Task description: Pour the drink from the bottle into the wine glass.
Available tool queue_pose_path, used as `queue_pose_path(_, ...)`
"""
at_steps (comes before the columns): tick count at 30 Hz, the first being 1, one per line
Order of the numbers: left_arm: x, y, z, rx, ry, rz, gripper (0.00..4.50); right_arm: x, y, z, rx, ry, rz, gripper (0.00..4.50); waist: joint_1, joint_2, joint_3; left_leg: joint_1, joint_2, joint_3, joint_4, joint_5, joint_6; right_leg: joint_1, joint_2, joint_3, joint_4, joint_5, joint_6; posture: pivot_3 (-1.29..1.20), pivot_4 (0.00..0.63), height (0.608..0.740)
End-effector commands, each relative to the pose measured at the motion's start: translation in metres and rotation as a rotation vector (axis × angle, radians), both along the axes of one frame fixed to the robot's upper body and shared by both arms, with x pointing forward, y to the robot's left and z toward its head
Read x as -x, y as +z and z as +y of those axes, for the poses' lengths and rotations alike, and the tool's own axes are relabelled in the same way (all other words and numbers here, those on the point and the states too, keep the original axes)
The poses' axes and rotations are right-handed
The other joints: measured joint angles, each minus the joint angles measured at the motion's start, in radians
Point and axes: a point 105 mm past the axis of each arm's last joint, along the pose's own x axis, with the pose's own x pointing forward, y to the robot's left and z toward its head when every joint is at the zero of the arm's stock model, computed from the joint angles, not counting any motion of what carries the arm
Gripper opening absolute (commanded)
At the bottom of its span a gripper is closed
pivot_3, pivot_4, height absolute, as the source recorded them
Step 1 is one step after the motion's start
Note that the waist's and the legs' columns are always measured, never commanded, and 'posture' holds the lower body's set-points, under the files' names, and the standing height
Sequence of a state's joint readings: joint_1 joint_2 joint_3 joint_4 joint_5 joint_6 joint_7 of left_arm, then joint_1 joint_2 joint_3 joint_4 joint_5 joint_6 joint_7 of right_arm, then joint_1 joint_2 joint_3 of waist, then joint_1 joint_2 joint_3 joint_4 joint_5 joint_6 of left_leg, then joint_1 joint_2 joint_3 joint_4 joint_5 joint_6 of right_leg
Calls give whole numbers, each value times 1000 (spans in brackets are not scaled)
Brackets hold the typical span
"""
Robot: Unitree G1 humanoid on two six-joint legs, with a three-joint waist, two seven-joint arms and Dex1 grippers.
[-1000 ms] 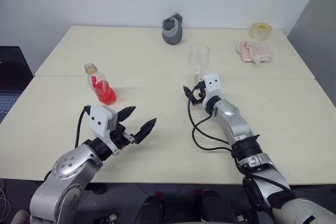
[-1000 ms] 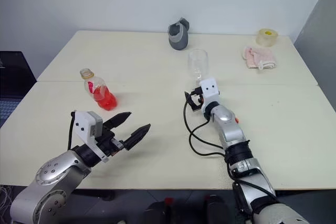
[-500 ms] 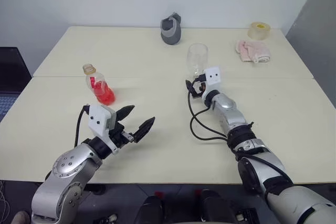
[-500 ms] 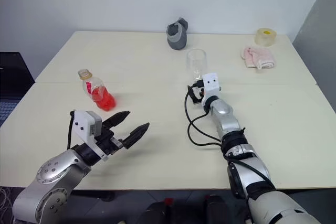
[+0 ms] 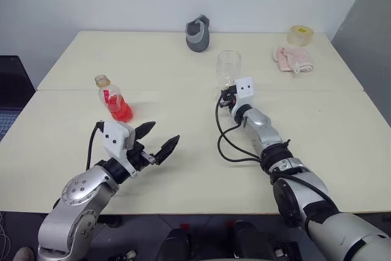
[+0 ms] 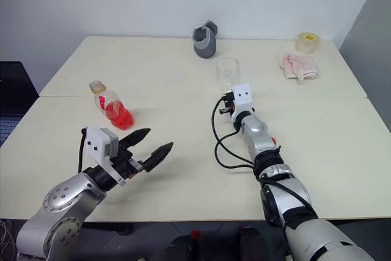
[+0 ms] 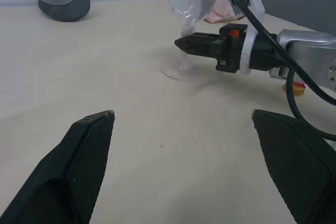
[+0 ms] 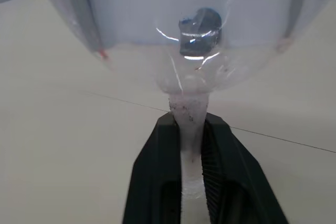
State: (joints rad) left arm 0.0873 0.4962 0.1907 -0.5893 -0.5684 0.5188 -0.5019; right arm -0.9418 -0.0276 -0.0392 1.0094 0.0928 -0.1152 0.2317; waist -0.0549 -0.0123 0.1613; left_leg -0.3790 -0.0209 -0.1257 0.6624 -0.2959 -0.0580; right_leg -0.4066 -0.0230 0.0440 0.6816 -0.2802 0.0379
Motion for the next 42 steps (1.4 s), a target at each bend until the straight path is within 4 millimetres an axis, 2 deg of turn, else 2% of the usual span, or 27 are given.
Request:
queue_pose_path(1,2,7,-3,-1,-10,-38,4500,-3,16,1,-11,-4,-51,106,0,0,0,0,0,0,0,0,0,0,0,0,0,0,0,0,150,740)
queue_pose_path(7,4,5,-3,-1,-8,-34,4500,1,21,7,30,59,-87,106,-1,0,0,0,0,0,0,0,0,0,0,0,0,0,0,0,150,740)
queue_pose_path(12,14,0,7,3,46,-9,4500,22,28,35,41,266,-128,106,-2,0,0,0,0,0,0,0,0,0,0,0,0,0,0,0,150,740)
queue_pose_path(19,49,-12,28,-10,152,62,4500,67,38,78,29,514,-146,106,-3,1,1,-1,8,-4,-1,-1,2,-1,0,1,0,0,0,0,150,740)
queue_pose_path(22,60,-19,30,-19,181,80,4500,79,33,92,35,572,-140,106,-2,2,1,0,8,-3,-1,-2,2,-1,1,1,-1,0,0,0,150,740)
queue_pose_path(25,64,-19,29,-13,209,70,4500,86,19,103,58,600,-120,106,3,2,1,0,8,-2,-1,-2,3,0,1,0,-1,0,-1,0,150,740)
queue_pose_path(29,64,-20,32,-14,236,59,4500,83,4,105,102,589,-107,106,6,2,1,0,8,-1,0,-2,2,0,1,0,-1,0,-1,0,150,740)
queue_pose_path(40,60,-26,31,-9,236,44,4500,75,-7,97,183,595,-82,106,3,2,1,1,9,2,-1,-2,2,0,2,0,-1,0,-1,0,150,740)
queue_pose_path(42,57,-26,32,-9,233,40,4500,77,-7,97,168,600,-73,827,3,2,1,1,9,2,-1,-2,3,0,2,0,-1,0,-1,0,150,740)
